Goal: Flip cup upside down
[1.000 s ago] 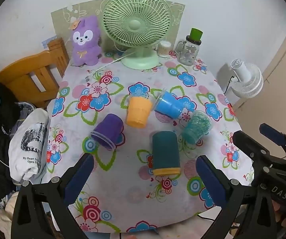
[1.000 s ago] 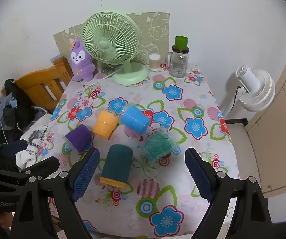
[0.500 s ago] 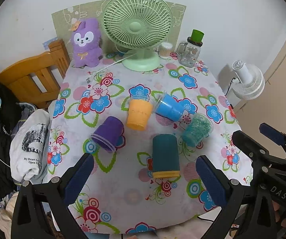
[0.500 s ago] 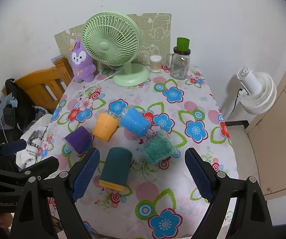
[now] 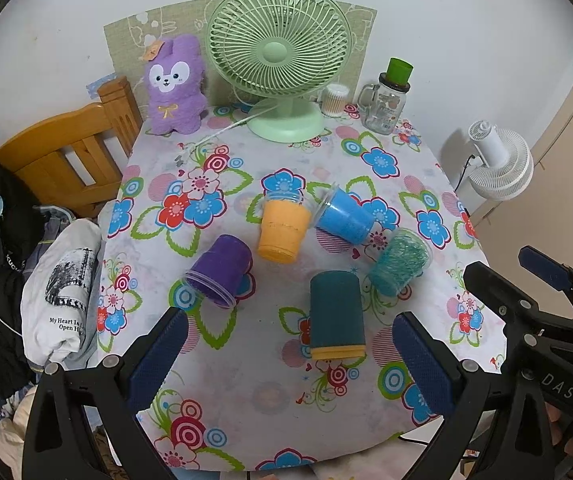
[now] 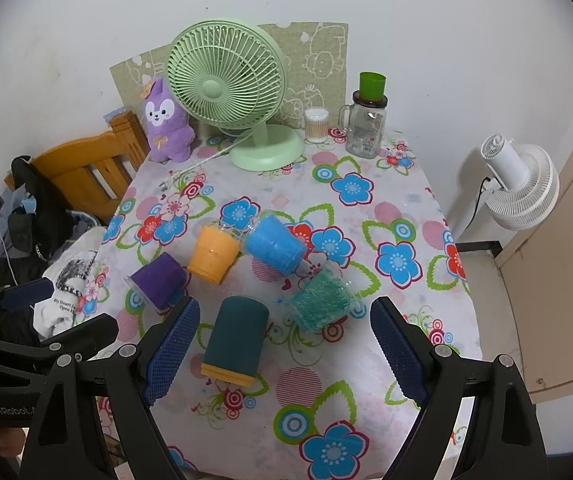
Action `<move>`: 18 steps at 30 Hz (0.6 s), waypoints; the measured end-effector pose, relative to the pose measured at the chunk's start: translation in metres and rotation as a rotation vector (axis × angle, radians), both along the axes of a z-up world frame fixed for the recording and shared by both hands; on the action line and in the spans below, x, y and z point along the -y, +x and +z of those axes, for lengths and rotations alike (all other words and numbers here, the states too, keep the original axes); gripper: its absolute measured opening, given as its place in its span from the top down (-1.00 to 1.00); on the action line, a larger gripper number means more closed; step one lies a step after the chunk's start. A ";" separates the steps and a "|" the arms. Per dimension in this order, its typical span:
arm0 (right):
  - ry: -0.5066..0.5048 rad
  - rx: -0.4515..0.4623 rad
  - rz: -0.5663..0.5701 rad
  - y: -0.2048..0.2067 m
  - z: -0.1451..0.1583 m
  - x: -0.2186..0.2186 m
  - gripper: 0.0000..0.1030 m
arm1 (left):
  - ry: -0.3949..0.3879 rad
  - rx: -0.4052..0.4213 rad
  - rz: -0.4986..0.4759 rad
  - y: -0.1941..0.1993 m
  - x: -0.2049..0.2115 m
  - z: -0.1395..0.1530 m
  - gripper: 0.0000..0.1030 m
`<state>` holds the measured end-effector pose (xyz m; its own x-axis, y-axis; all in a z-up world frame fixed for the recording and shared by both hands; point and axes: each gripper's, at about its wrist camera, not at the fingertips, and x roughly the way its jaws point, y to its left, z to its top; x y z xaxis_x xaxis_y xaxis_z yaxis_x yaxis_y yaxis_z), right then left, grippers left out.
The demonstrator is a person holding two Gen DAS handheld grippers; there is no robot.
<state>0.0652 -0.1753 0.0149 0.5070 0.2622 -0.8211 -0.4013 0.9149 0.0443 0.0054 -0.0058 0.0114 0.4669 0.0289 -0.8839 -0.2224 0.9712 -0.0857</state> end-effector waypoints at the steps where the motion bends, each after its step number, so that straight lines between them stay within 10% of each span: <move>1: 0.001 0.001 0.000 0.000 0.000 0.001 -0.73 | 0.000 0.000 0.001 0.000 0.001 0.000 -1.00; 18: -0.004 -0.018 0.004 0.006 -0.006 -0.005 -0.73 | -0.003 -0.017 -0.005 0.011 -0.008 -0.007 -1.00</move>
